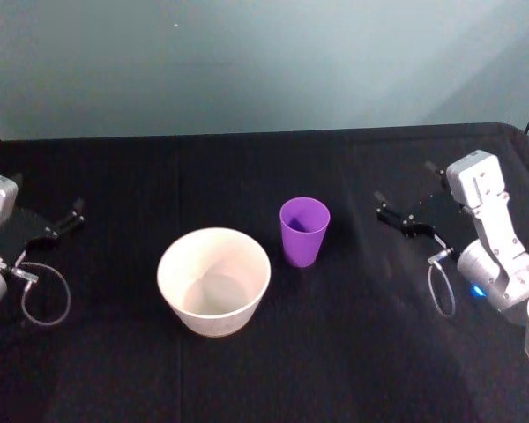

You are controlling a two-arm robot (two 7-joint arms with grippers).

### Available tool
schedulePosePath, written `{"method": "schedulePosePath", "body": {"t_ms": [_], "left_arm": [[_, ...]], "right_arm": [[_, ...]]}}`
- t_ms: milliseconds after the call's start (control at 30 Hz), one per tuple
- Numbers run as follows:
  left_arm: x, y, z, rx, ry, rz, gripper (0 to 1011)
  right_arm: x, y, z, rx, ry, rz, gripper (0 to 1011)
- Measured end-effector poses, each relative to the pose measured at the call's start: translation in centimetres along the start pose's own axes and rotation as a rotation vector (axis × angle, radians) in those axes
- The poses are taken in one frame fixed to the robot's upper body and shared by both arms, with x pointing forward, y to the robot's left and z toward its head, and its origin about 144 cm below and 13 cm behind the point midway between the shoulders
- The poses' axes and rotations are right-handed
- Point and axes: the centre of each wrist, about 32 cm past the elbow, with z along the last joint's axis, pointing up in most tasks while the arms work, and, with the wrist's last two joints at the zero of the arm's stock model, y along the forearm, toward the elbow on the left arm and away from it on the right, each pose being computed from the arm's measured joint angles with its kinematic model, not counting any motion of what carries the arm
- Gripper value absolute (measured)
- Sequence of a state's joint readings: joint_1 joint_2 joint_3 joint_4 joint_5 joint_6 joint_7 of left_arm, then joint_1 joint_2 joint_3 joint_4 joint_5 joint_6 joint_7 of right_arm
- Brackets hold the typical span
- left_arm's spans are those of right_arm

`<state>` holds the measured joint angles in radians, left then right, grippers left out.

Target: Pick up the cup and pour the mung beans from the cup into the bowl.

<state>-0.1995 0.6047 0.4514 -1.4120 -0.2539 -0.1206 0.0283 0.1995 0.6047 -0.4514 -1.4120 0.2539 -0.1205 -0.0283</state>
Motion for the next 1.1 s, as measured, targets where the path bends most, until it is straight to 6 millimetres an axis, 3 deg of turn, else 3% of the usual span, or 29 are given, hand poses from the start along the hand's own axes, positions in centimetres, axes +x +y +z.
{"method": "schedulePosePath", "body": {"t_ms": [867, 1100], "left_arm": [[0.0, 0.0, 0.0, 0.000, 0.000, 0.000, 1011], [0.0, 0.0, 0.0, 0.000, 0.000, 0.000, 1011]], "right_arm": [[0.0, 0.0, 0.0, 0.000, -0.003, 0.000, 1003], [-0.5, 1.1, -0.2, -0.007, -0.022, 0.014, 1003]]}}
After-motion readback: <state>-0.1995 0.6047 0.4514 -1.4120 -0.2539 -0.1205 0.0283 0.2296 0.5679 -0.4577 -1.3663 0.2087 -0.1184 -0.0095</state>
